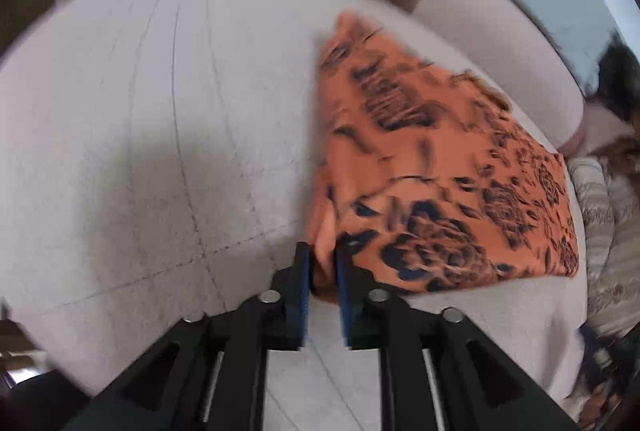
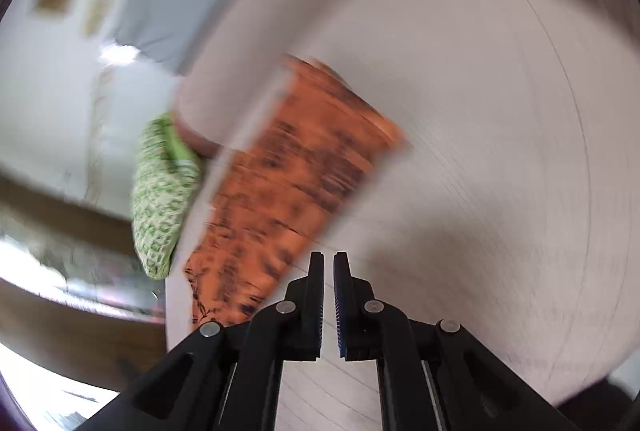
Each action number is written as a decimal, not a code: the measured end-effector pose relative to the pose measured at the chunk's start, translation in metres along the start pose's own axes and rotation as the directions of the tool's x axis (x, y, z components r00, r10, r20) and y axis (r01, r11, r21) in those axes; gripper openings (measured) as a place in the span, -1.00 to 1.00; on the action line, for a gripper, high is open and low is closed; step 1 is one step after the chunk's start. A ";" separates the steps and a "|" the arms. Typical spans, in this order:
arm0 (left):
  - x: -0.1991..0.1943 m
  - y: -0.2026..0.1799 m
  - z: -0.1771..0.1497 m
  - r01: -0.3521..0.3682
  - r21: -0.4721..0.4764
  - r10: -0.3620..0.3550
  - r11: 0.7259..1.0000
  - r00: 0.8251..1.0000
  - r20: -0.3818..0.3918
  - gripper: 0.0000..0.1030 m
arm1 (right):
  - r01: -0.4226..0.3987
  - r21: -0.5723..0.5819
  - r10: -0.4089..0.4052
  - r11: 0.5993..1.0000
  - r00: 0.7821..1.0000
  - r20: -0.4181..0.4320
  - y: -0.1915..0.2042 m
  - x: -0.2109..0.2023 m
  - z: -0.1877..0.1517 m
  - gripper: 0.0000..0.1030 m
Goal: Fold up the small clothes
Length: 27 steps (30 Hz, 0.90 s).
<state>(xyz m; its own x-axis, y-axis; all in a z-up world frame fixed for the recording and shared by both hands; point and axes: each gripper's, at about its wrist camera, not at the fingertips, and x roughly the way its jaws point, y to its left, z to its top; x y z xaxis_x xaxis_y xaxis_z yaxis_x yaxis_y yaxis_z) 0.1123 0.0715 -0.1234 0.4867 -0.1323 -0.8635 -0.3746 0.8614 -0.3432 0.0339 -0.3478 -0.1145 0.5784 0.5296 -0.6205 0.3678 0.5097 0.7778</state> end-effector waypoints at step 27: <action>-0.010 -0.039 0.029 -0.108 -0.022 0.110 0.994 0.983 0.144 -0.78 | -0.012 0.064 0.005 0.998 0.993 0.119 0.055 0.088 0.093 -0.82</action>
<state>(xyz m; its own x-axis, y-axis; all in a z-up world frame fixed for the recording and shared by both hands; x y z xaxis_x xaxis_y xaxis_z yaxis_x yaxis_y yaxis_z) 0.1450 0.0541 -0.0905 0.5514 0.0354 -0.8335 -0.4421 0.8597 -0.2559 0.1724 -0.3361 -0.1168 0.6628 0.4473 -0.6005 0.4061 0.4590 0.7902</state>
